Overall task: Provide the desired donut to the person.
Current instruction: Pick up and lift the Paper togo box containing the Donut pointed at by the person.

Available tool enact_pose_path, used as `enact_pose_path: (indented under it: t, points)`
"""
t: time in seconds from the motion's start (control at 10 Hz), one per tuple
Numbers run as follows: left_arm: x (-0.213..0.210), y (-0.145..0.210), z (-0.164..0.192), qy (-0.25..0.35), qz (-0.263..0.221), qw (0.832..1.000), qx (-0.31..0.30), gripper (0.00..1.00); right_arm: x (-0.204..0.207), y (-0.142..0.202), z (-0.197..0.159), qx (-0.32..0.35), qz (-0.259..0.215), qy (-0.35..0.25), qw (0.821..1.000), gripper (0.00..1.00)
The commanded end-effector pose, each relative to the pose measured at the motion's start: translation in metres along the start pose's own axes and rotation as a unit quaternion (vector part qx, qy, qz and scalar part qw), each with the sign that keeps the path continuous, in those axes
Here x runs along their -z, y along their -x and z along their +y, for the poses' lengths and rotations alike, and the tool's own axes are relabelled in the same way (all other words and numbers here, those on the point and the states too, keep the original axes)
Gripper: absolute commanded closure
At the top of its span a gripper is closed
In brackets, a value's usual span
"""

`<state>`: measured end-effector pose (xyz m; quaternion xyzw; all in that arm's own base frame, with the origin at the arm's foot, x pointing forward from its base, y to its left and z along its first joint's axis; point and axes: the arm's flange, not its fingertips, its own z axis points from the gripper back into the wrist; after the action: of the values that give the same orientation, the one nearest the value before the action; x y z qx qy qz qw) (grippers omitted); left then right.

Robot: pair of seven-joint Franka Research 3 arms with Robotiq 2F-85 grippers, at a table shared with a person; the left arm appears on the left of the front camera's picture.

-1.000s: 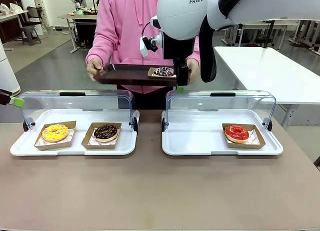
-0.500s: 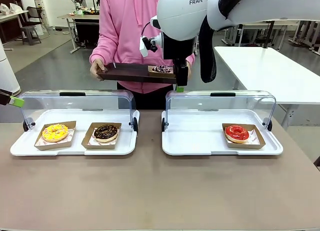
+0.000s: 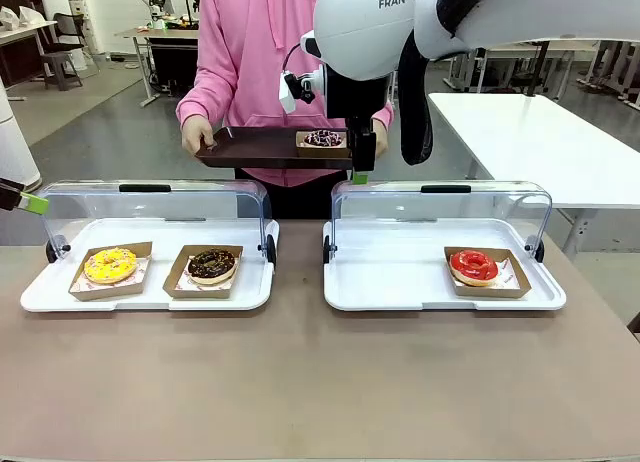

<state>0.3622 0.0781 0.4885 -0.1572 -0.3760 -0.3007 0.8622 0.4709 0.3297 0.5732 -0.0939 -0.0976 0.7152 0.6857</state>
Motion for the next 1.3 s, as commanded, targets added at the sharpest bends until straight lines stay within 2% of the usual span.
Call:
enact_pose_path:
  t: [0.0,0.2,0.3,0.5,0.6,0.8,0.9,1.0,1.2]
  points:
    - [0.001,0.001,0.001,0.006,-0.006,1.0,-0.002,0.0,-0.04,0.049,0.019,0.023,-0.053,0.009,0.998,0.0]
    - [0.001,0.001,0.001,0.006,-0.006,1.0,-0.002,0.0,-0.08,0.127,0.064,0.041,-0.129,0.038,0.99,0.0]
    - [0.001,0.001,0.001,0.006,-0.006,1.0,-0.002,0.0,-0.089,0.163,0.091,0.059,-0.151,0.051,0.985,0.0]
    - [0.001,0.001,0.001,0.006,-0.006,1.0,-0.002,0.0,-0.088,0.237,0.135,0.103,-0.225,0.057,0.967,0.0]
    - [0.001,0.001,0.001,0.006,-0.006,1.0,-0.002,0.0,-0.08,0.263,0.155,0.13,-0.262,0.065,0.954,0.0]
    - [0.001,0.001,0.001,0.006,-0.006,1.0,-0.002,0.0,-0.062,0.292,0.194,0.211,-0.291,0.113,0.926,0.0]
    - [0.001,0.001,0.001,0.006,-0.006,1.0,-0.002,0.0,-0.054,0.302,0.208,0.233,-0.294,0.131,0.918,0.0]
    - [0.001,0.001,0.001,0.006,-0.006,1.0,-0.002,0.0,-0.046,0.312,0.214,0.266,-0.298,0.136,0.907,0.0]
    - [0.001,0.001,0.001,0.006,-0.006,1.0,-0.002,0.0,-0.035,0.325,0.221,0.302,-0.297,0.138,0.895,0.0]
